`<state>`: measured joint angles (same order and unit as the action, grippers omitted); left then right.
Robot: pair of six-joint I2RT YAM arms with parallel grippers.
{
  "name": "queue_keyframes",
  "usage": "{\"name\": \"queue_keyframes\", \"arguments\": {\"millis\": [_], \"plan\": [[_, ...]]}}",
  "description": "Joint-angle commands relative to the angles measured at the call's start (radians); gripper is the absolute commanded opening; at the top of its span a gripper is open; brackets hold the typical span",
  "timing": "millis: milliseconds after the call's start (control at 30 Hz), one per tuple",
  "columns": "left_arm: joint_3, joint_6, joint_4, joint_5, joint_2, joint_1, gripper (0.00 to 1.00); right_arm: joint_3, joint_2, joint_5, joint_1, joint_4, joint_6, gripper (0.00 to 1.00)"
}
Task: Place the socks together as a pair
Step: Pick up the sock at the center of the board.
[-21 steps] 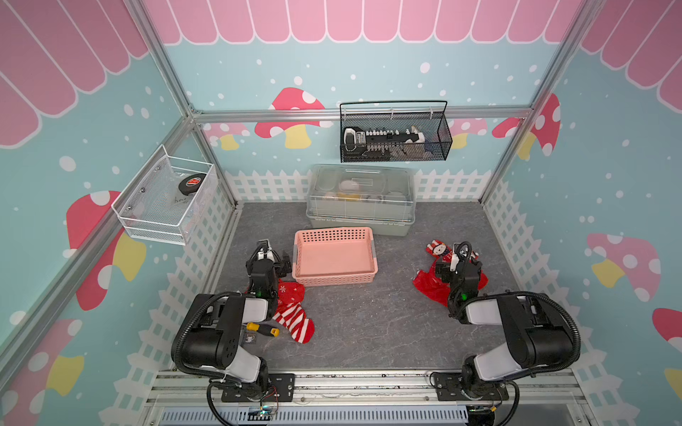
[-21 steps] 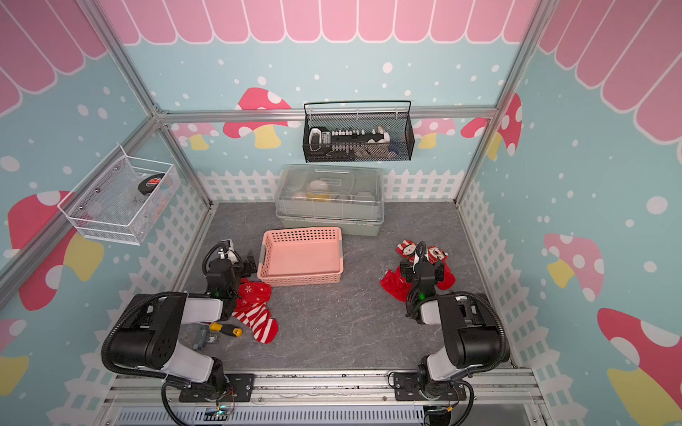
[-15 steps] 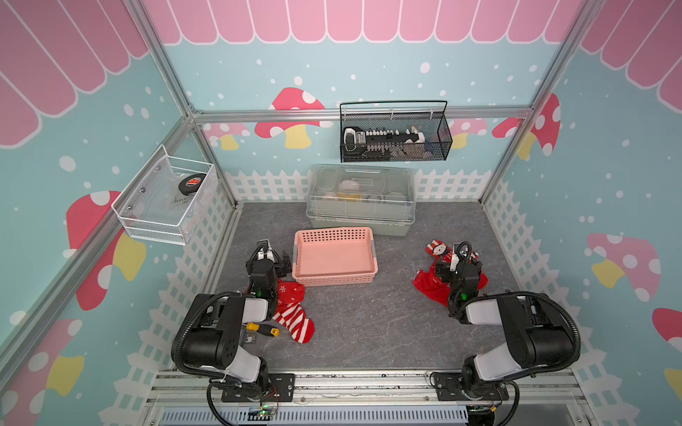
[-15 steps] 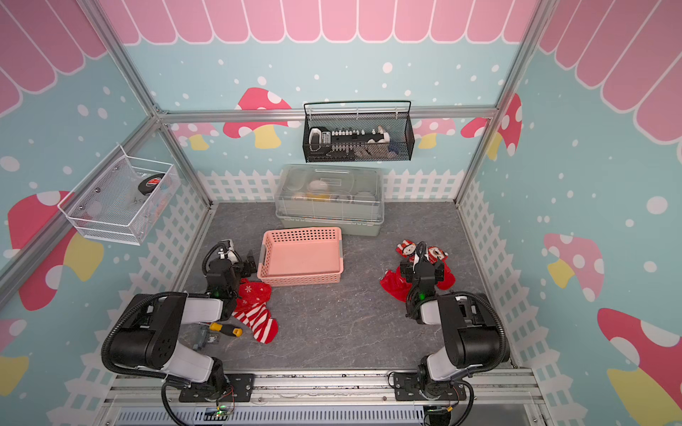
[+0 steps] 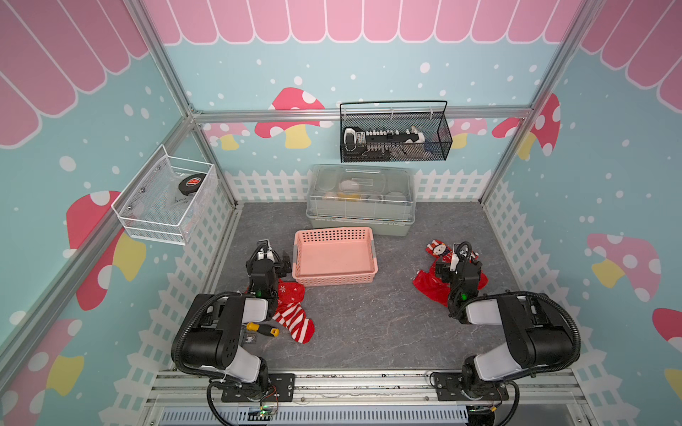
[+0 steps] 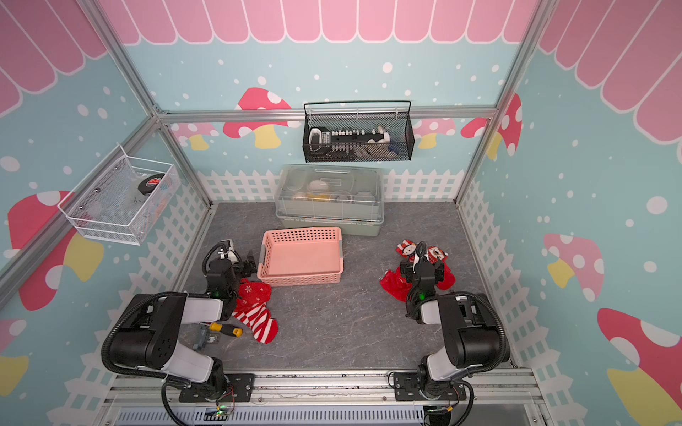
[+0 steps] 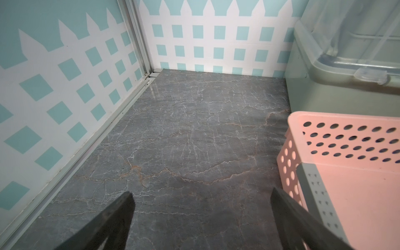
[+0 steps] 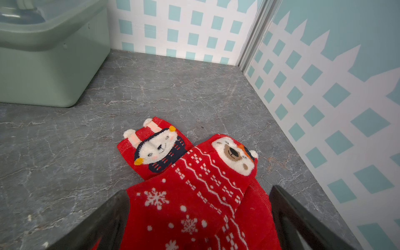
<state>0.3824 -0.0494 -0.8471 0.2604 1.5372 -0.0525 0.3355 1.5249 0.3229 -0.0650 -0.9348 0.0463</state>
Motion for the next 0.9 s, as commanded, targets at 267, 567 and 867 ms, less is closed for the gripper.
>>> {"name": "queue_keyframes", "arguments": {"millis": [267, 567, 867], "plan": [[0.037, 0.003, 0.078, 0.003, -0.072, -0.006, 0.99, -0.009, -0.171, 0.003, 0.005, 0.087, -0.001, 1.00], [0.231, -0.580, 0.828, 0.160, -0.493, -0.008, 0.99, 0.063, -0.604, 0.145, 0.010, 0.698, 0.477, 0.99], [0.160, -0.757, 0.940, -0.280, -0.755, -0.005, 0.94, 0.094, -0.909, 0.004, 0.013, 0.985, 0.596, 1.00]]}}
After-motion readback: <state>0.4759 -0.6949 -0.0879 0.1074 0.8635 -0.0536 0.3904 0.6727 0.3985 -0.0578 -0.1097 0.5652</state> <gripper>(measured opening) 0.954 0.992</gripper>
